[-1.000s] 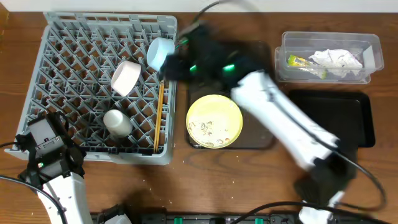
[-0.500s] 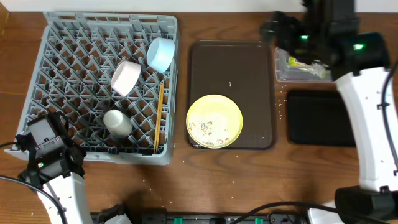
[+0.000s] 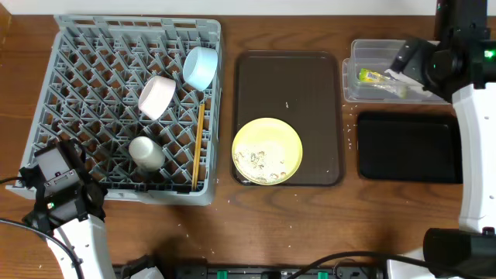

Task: Sort waste into correct bins and load items into the dishwasher
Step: 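Withdraw the right gripper to the upper right above the clear bin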

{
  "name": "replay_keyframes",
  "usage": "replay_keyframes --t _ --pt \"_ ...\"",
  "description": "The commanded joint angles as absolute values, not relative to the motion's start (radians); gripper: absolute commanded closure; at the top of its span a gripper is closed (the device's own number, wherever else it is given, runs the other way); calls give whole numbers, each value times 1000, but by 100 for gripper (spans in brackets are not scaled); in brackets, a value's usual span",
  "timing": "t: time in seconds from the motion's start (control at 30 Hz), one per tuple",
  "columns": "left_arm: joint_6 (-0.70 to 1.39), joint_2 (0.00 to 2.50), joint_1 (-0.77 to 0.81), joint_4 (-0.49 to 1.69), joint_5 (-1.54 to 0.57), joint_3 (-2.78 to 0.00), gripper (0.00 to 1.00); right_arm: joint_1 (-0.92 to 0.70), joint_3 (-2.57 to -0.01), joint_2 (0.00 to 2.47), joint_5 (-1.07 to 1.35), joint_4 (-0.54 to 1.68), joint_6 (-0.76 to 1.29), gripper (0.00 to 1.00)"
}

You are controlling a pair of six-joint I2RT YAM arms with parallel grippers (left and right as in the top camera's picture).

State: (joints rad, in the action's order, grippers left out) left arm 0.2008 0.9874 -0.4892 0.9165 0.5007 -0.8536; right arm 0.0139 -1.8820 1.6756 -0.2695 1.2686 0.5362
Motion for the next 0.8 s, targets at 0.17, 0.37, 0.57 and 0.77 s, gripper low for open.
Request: replay_keyframes --t 0.17,0.37,0.57,0.77 --pt "187 986 -494 919 509 -870 2 23 -1873 1675 -414 1291 500 1" --pt "187 986 -494 919 509 -870 2 23 -1873 1675 -414 1293 500 1" --pt "187 986 -494 919 509 -870 2 19 -1873 1675 -414 1293 500 1" --pt "187 986 -494 919 509 -870 2 18 -1873 1675 -414 1294 500 1"
